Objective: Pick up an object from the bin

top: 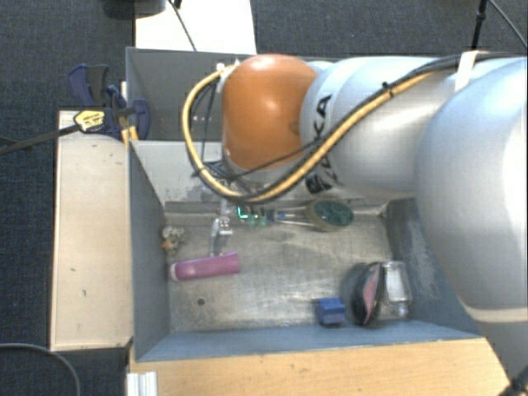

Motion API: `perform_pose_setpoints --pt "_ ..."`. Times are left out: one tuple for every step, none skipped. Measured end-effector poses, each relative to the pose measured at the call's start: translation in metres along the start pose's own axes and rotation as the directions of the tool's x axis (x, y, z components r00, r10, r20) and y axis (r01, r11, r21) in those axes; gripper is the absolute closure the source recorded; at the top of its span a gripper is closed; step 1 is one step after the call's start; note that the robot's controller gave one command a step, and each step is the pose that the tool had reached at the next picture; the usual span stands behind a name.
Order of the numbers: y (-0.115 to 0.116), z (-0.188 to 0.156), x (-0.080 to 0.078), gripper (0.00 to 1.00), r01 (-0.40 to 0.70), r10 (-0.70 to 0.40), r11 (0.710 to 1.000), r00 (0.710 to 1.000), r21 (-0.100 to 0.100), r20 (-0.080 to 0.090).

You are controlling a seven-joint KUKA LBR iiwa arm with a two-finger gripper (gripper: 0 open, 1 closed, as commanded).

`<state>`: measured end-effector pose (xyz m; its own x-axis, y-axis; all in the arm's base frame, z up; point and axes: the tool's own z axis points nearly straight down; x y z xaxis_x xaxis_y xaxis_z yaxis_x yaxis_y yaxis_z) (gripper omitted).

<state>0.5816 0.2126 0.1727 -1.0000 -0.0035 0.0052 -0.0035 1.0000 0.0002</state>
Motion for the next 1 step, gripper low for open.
perform_pose_setpoints --pt "-0.0148 0.1038 0.0531 0.0 0.152 -0.152 0.988 0.988 0.0 0.008"
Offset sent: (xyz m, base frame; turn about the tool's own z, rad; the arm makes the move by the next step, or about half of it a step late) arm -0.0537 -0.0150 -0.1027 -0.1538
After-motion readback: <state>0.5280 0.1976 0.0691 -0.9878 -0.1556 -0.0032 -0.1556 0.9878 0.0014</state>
